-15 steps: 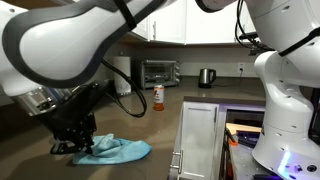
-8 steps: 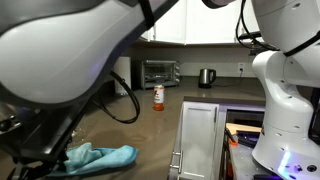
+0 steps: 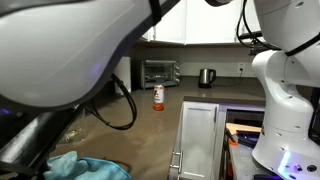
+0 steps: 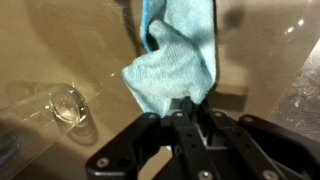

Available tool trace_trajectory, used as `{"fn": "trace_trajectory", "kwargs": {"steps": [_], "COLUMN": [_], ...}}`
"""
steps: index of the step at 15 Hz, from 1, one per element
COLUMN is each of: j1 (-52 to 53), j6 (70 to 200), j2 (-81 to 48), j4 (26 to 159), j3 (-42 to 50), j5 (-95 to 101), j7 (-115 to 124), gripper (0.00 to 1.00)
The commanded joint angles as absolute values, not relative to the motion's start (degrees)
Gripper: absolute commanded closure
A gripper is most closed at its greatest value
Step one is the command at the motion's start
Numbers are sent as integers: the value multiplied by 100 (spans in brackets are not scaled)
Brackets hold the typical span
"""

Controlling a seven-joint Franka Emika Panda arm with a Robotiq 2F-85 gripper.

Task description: Use the towel to wipe the counter

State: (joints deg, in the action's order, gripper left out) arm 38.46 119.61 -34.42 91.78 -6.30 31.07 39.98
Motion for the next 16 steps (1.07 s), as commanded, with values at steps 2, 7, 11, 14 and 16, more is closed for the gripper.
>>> {"fn": "trace_trajectory", "kwargs": {"steps": [2,7,11,14,16], "j1": [3900,3921,3977,4034,4082], "j6": [11954,11922,11864,11809,11774], "j2": [-3459,-3452,-3424,-3396,-3346], "j4": [9142,9142,9163,9178,9210], "j3": [-567,-562,-555,-550,-550], "j5": [3064,3075,3087,3089,3087], "j7": [3971,3992,4061,4095,4105], "gripper": [91,82,44,23,10]}}
